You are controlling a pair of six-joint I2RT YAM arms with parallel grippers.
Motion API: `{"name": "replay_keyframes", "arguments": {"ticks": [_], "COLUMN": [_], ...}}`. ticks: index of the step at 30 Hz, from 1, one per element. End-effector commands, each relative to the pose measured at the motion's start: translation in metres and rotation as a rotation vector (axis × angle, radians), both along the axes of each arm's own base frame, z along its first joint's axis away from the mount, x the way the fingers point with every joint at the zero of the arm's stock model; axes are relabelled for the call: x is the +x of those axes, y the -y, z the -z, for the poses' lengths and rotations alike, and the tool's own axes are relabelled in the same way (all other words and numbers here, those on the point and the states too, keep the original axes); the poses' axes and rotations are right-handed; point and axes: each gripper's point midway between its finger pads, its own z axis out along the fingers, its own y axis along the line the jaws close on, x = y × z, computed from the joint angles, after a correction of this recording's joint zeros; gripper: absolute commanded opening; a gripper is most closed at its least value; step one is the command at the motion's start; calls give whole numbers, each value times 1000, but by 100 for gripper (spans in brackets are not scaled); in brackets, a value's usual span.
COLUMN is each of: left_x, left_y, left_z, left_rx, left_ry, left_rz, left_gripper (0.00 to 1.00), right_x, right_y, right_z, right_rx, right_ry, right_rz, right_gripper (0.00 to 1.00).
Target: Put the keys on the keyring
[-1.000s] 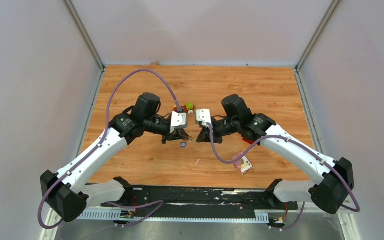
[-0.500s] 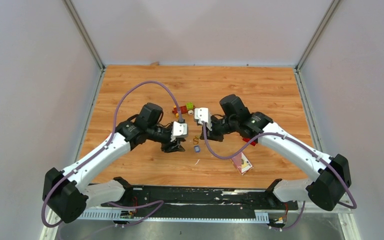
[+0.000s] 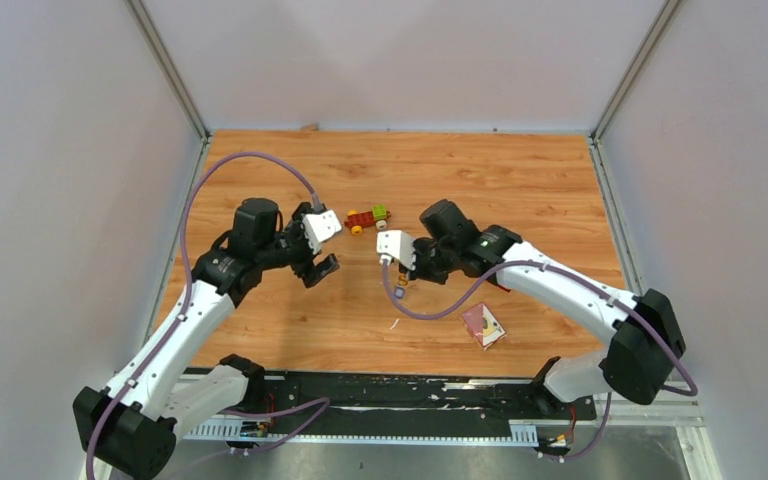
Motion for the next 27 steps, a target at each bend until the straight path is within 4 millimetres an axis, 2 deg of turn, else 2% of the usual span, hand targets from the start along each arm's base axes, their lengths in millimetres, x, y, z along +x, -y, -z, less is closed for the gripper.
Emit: {"name": "replay_keyframes", "arguments": {"ticks": [1,5,8,10,14,23,27], "left_x": [31,50,62,69,70,65,63], "left_y": [-25,-41,-57,-70,-74,-64,-62], "left_z": [-28,-39,-43,-46,-46,-45,-41], "left_rx": [-30,-51,-42,-30,-31,-45,-33], "left_ry": [101,127,151,178,192,184,178], "left_rz": [-227,-375,-490,-566,-594,-523,-504], "left_gripper": [89,90,91,92,92,93,93], "right_x": [-6,-27,-45,-50,-41,-11,3], "right_y": [-18,-47,-68,-73,-65,-26,-10], "right_z": [20,30,24,22,38,102,122], "right_rx": [-103,-139,-107,-96,-146,-380,-473], "right_ry": [70,68,25,0,38,58,65], "right_rz": [-60,-152,-220,-239,-226,-168,-139], "right_gripper": [0,0,0,0,0,0,0]}}
